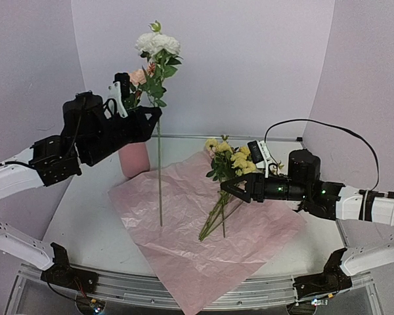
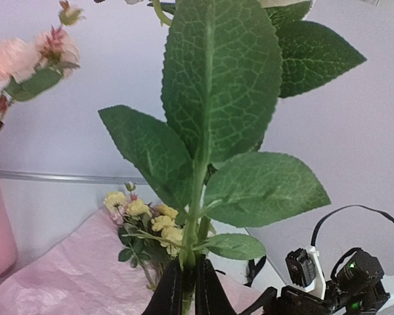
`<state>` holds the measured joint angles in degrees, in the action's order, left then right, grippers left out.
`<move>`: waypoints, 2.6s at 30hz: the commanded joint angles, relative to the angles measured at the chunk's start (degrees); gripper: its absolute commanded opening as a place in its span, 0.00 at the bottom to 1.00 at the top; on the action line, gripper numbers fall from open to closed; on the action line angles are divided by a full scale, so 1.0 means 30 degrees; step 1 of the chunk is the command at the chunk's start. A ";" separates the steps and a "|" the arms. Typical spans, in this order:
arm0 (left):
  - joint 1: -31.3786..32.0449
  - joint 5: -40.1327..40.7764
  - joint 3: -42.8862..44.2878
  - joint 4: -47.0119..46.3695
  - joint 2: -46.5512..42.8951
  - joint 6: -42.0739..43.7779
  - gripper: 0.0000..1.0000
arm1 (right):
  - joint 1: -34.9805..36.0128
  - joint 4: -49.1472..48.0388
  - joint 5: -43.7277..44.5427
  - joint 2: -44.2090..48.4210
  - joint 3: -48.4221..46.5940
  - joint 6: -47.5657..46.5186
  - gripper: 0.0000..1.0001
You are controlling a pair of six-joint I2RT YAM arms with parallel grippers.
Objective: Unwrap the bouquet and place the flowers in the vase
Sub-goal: Insert the fake flower into the vase.
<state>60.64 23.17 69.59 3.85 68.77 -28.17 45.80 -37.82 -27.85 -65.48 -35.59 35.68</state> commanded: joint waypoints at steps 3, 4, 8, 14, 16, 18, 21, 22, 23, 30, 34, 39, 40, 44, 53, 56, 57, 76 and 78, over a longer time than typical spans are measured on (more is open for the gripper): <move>-0.0058 0.5712 0.1663 0.0051 -0.1954 0.3829 0.00 | 0.0109 -0.0365 0.0115 -0.0087 -0.0854 -0.0229 0.82; -0.0058 0.6236 0.2049 -0.0050 -0.1870 0.4640 0.00 | 0.0102 -0.0338 0.0131 -0.0087 -0.0869 -0.0215 0.82; -0.0056 0.8394 0.3402 -0.1327 -0.1293 0.8402 0.00 | 0.0109 -0.0168 0.0210 0.0006 -0.0936 -0.0211 0.82; -0.0867 0.9096 0.4955 -0.6088 0.0002 1.5306 0.00 | 0.0100 0.0124 0.0503 0.0390 -0.0795 -0.0208 0.82; -0.1670 0.8406 0.6300 -0.6133 0.0847 1.6019 0.00 | 0.0110 0.0224 0.0568 0.0488 -0.0770 -0.0228 0.82; -0.2800 0.7475 0.7221 -0.6181 0.1377 1.6341 0.00 | 0.0110 0.0293 0.0611 0.0605 -0.0777 -0.0215 0.82; -0.4241 0.6227 0.8344 -0.6423 0.2338 1.6573 0.00 | 0.0094 0.0434 0.0719 0.0742 -0.0820 -0.0208 0.82; -0.4532 0.6110 0.8727 -0.6665 0.2709 1.6955 0.00 | 0.0088 0.0499 0.0752 0.0789 -0.0866 -0.0231 0.82; -0.4689 0.5979 0.9043 -0.6897 0.3051 1.7371 0.00 | 0.0099 0.0577 0.0781 0.0834 -0.0907 -0.0256 0.82; -0.5717 0.4339 1.1438 -0.8153 0.5360 1.8537 0.00 | 0.0109 0.1296 0.1036 0.1143 -0.1344 -0.0554 0.82; -0.6311 0.3677 1.2968 -0.8661 0.6749 1.8433 0.00 | 0.0109 0.1578 0.1229 0.1353 -0.1370 -0.0649 0.82; -0.7260 0.3507 1.4036 -0.9384 0.8057 1.7461 0.00 | 0.0088 0.1807 0.1502 0.1731 -0.1153 -0.0729 0.82; -0.7454 0.3417 1.4106 -0.9496 0.8191 1.7089 0.00 | 0.0099 0.1853 0.1557 0.1799 -0.1116 -0.0770 0.82; -0.8309 0.3197 1.4331 -0.9818 0.8989 1.6096 0.00 | 0.0105 0.2146 0.1756 0.2030 -0.0969 -0.0977 0.82; -1.0103 0.3073 1.2092 -1.0325 0.9003 1.1933 0.00 | 0.0097 0.2684 0.2386 0.2227 -0.0822 -0.1316 0.81; -1.0353 0.3259 1.1266 -1.0371 0.8873 1.1252 0.00 | 0.0113 0.2738 0.2505 0.2117 -0.0900 -0.1455 0.81; -1.0403 0.3326 1.0977 -1.0385 0.8820 1.1041 0.00 | 0.0106 0.2767 0.2502 0.2048 -0.0943 -0.1501 0.81; -1.0722 0.4130 0.1612 -1.0502 0.6137 0.5257 0.13 | 0.0110 0.2795 0.2354 0.1240 -0.1129 -0.1640 0.81; -1.0722 0.3858 0.1038 -1.0483 0.5986 0.5060 0.19 | 0.0105 0.2794 0.2350 0.1301 -0.1086 -0.1604 0.82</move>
<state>28.73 34.70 75.34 -25.19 90.19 -9.06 45.80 -28.26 -20.51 -61.93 -37.36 31.35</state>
